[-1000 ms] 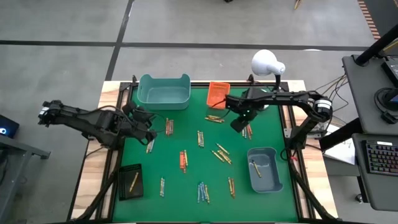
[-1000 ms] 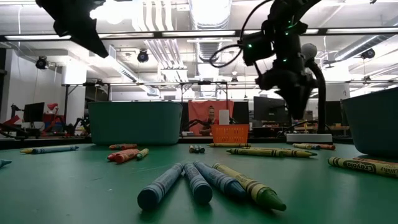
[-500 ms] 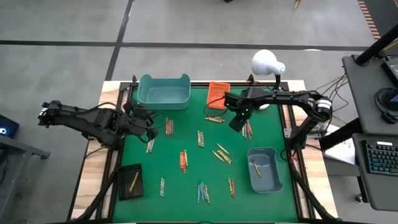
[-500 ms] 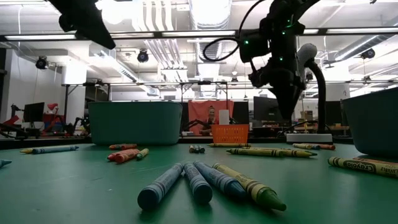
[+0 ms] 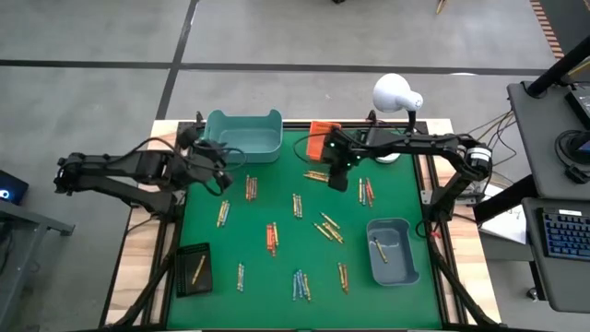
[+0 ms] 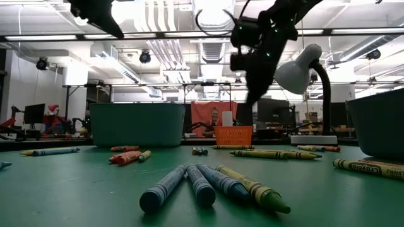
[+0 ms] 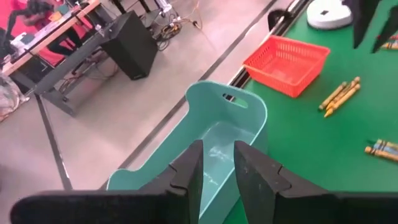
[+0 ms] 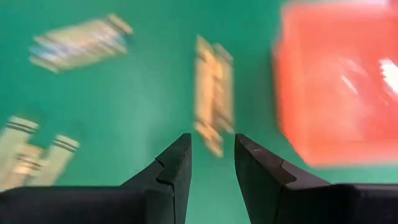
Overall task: Sort crayons
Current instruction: Put the green crayon into the blue bin
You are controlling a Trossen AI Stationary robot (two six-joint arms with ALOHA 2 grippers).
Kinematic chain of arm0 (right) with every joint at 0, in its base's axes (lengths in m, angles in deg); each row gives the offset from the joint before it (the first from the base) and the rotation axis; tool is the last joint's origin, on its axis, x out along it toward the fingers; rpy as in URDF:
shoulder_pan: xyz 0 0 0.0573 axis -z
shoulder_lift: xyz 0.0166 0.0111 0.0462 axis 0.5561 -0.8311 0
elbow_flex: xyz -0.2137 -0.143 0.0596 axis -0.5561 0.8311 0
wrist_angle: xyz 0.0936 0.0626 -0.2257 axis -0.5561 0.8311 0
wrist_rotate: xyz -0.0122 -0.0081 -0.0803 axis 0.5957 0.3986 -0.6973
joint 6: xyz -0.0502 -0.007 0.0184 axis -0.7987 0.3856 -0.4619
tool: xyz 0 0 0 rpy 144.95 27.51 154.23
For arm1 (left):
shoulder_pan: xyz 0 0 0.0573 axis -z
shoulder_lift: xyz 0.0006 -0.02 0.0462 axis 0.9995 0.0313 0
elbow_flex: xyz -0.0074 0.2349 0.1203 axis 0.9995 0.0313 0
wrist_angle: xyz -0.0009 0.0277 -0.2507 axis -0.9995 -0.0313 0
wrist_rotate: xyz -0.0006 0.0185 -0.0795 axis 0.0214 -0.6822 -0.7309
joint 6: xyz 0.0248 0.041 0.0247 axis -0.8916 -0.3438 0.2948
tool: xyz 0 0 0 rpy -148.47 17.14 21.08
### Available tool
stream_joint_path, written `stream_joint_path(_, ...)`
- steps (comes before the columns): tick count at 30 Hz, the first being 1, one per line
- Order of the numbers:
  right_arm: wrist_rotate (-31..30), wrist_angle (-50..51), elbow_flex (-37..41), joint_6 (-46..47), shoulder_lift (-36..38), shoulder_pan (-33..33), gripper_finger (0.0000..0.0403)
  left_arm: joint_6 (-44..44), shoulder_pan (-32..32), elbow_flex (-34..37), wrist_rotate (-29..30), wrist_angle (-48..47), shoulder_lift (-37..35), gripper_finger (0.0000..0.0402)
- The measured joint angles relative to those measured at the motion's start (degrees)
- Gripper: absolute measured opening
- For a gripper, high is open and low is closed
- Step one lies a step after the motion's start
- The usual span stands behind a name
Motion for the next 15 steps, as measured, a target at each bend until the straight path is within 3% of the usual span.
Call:
stream_joint_path(3, 5.1, -5.6, 0.0, -0.1, -0.1, -0.9, 0.0109, 0.7, 0.0, 0.9, 0.0, 0.1, 0.3, 0.0073)
stream_joint_path(15, 4.6, -16.8, 0.0, -0.2, -0.2, -6.8, 0.0109, 9.4, 0.0, 1.2, -6.1, 0.1, 2.8, 0.0073)
